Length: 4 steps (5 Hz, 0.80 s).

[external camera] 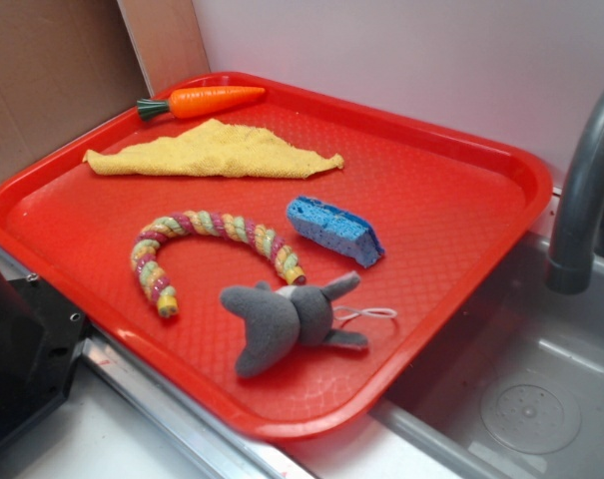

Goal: Grab the gray animal.

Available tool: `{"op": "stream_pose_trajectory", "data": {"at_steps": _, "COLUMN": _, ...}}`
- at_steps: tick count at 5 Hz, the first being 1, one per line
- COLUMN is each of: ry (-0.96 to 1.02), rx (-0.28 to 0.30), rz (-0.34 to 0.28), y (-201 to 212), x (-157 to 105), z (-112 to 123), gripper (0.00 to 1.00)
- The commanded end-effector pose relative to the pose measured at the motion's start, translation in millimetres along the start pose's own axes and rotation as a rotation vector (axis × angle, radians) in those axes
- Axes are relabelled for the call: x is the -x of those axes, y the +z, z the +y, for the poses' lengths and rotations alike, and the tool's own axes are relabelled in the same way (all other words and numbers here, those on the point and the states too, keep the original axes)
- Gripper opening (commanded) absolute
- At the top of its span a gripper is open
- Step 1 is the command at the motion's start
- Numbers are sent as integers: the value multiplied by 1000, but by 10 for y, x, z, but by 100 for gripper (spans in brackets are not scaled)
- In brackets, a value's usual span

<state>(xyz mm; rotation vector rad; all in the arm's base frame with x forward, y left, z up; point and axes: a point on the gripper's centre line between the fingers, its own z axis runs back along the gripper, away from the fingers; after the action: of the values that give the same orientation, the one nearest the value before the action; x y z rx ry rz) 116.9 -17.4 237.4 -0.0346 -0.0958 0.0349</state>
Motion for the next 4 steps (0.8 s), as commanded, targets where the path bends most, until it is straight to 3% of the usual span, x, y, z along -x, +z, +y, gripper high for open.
{"op": "stream_pose_trajectory", "data": {"at_steps": 1, "ry": 0, "rx": 0, "rz": 0, "y": 0, "x": 0, "z": 0, "gripper": 100}}
{"op": "stream_pose_trajectory", "data": {"at_steps": 2, "ry": 91, "rx": 36, "rz": 6, "y": -135, "x": -43, "z": -117, "gripper": 100}}
{"op": "stream_pose_trajectory", "data": {"at_steps": 3, "ry": 90, "rx": 120, "rz": 38, "y": -314, "x": -82, "z": -315, "gripper": 100}}
{"op": "stream_pose_trajectory", "data": {"at_steps": 4, "ry": 152, "rx": 128, "rz": 15, "y": -623, "x": -148, "z": -588, "gripper": 100}}
